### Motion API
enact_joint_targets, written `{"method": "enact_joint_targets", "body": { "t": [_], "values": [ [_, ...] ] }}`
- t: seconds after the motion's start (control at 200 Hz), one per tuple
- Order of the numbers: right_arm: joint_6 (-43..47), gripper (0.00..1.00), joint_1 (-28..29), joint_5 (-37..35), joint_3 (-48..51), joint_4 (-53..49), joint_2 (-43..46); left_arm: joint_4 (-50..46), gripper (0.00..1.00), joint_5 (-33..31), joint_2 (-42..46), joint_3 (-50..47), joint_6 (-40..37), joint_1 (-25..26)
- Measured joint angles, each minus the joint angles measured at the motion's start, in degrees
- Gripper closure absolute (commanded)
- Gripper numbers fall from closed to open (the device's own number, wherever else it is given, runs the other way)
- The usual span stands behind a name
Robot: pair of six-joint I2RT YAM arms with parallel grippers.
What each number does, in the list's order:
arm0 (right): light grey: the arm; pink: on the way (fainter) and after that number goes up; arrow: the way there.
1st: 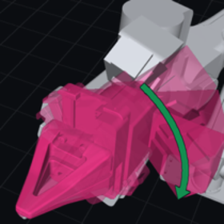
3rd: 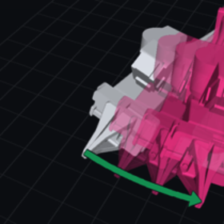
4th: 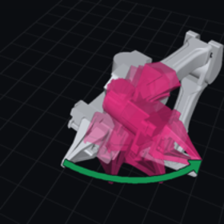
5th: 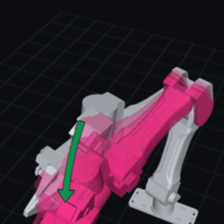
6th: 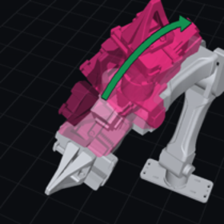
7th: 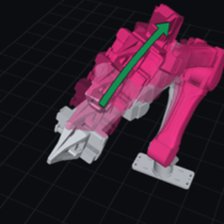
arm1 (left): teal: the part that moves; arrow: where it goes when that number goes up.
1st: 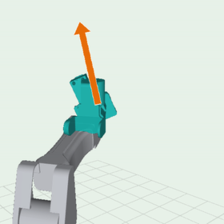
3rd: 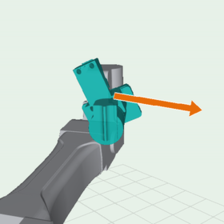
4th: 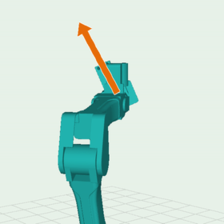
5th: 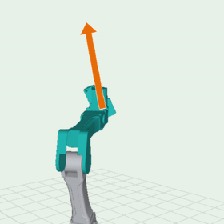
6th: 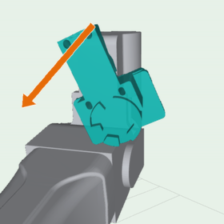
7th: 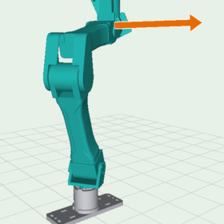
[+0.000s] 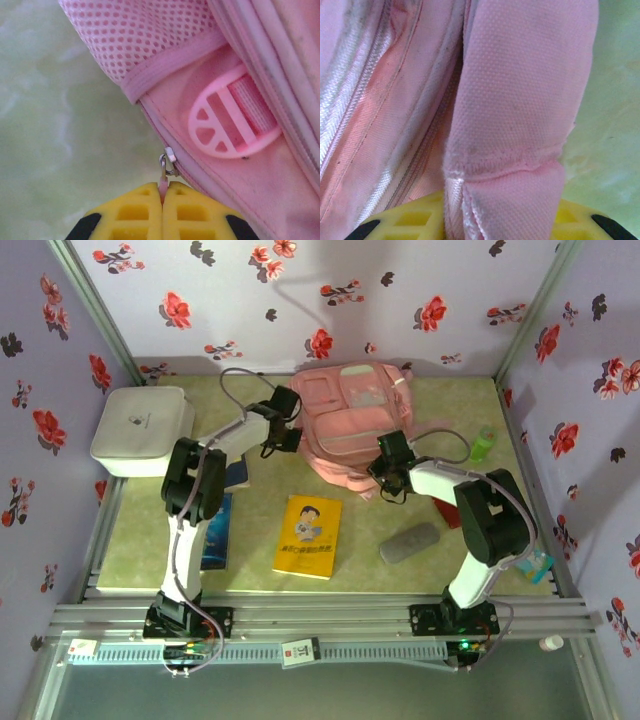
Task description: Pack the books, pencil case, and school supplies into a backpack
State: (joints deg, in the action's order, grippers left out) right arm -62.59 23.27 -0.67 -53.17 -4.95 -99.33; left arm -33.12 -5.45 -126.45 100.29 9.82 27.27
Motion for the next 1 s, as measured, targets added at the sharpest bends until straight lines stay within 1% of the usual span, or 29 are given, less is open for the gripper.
{"method": "enact_joint_targets", "body": {
  "t": [0.065,0.095,0.135,0.17,0.21,0.275,0.35,0.44,0.525,0.58,0.68,0.775,0.82,0.895,1.0],
  "values": [
    [-0.04,0.63,0.00,1.16,0.02,1.22,-0.52,-0.24,1.00,-0.63,-0.83,1.27,0.02,-0.22],
    [-0.04,0.61,0.00,1.81,0.02,1.81,-0.79,-0.37,0.98,-0.92,-1.09,1.68,0.04,-0.28],
    [-0.35,0.57,0.00,2.99,0.02,2.86,-1.20,-0.42,0.92,-1.42,-1.25,1.95,0.11,-0.39],
    [-0.57,0.54,0.00,4.20,0.02,3.87,-1.57,-0.44,0.84,-1.95,-1.33,2.10,0.26,-0.52],
    [-0.57,0.50,0.00,5.77,0.09,5.18,-1.90,-0.55,0.77,-2.73,-1.33,2.23,0.72,-0.68],
    [-0.59,0.44,0.00,7.41,0.74,7.17,-1.92,-0.94,0.72,-4.39,-1.14,2.29,1.92,-0.94],
    [0.11,0.41,0.00,8.26,1.51,7.93,-1.36,-1.22,0.64,-5.70,0.22,0.94,3.67,-1.29],
    [1.60,0.36,0.04,8.17,2.84,6.73,1.55,-1.75,0.54,-6.27,5.66,-4.57,6.25,-1.42],
    [3.72,0.35,0.52,6.64,3.96,3.48,6.78,-1.64,0.47,-5.64,13.70,-11.78,9.84,-1.40],
    [5.20,0.34,1.20,5.09,4.15,0.70,10.69,-1.62,0.42,-4.07,19.54,-16.31,11.78,-1.40],
    [7.10,0.34,4.52,2.54,4.15,-3.58,16.44,-1.14,0.34,-0.28,29.14,-23.78,15.54,-1.27],
    [8.00,0.35,9.42,0.59,4.20,-6.71,18.36,0.28,0.26,3.78,35.58,-30.71,18.86,-0.63],
    [8.17,0.36,12.04,-0.26,4.26,-7.98,18.23,0.68,0.24,5.42,37.20,-33.51,20.33,-0.04],
    [8.15,0.38,15.89,-0.96,4.28,-9.57,17.18,1.29,0.23,8.26,38.56,-37.83,22.12,1.57],
    [7.98,0.41,20.20,-0.85,4.22,-10.23,13.62,1.57,0.22,11.17,39.08,-42.38,24.30,4.39]
  ]
}}
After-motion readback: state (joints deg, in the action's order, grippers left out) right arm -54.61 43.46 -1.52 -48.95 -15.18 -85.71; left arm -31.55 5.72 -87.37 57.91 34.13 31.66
